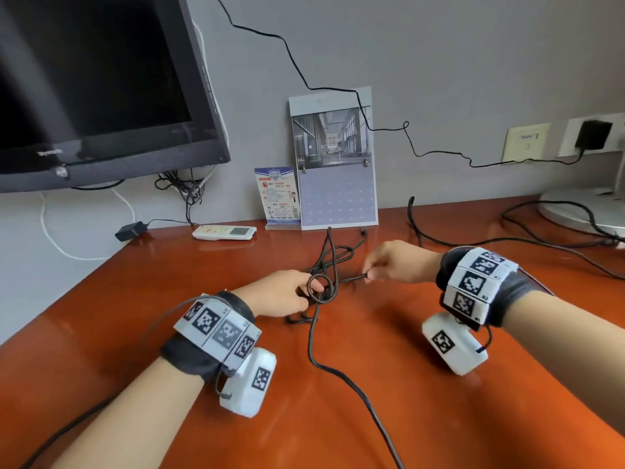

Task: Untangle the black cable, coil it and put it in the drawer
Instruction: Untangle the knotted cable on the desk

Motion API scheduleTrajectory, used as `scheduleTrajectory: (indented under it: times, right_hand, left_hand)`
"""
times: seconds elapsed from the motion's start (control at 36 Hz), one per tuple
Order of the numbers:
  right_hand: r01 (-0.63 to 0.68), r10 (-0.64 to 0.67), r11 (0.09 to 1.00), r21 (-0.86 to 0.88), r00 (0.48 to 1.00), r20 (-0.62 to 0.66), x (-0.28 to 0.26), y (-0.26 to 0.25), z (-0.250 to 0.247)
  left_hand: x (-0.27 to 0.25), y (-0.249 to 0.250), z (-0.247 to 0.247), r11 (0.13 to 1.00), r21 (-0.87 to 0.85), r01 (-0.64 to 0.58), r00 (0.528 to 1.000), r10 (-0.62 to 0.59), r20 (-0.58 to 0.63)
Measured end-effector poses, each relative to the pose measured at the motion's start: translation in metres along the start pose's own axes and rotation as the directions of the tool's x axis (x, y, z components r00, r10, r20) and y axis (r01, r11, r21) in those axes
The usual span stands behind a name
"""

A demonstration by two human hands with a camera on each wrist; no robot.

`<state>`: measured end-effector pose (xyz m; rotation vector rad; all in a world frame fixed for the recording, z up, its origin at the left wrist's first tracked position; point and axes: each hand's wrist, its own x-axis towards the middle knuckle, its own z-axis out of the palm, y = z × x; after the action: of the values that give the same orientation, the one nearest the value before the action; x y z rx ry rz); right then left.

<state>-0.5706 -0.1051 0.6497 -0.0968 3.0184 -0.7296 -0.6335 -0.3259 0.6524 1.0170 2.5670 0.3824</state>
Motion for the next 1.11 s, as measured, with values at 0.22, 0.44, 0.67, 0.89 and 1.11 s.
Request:
scheduleTrajectory:
  times: [0.22,0.44,0.67,0.89,1.11]
  right_hand:
    - [-0.079,0.083,0.996,0.040,0.987,-0.139,0.003,-0.007,0.013]
    - [-0.235,0.232,0.946,0.221,0.972,0.039,0.006,0.003,0.024]
    - [-0.224,0.220,0.957,0.183,0.975,0.044,0.006,0.002,0.027]
    - [-0.204,0.191,0.949,0.241,0.979,0.074,0.008,-0.011,0.037]
    - [-0.199,0.228,0.911,0.361,0.973,-0.039,0.022,-0.018,0.061]
  left_hand:
    - [0.005,0.010,0.021,0.991,-0.101,-0.082,0.988,0.094,0.120]
    - [0.006,-0.003,-0.004,0.981,-0.175,-0.089,0.993,0.073,-0.095]
    - [0.026,-0.043,-0.023,0.966,-0.093,0.240,0.967,-0.246,-0.067]
    - [0.029,-0.033,-0.001,0.889,-0.336,0.310,0.950,-0.274,0.152]
    - [0.032,-0.023,0.015,0.945,-0.171,0.279,0.950,-0.244,0.196]
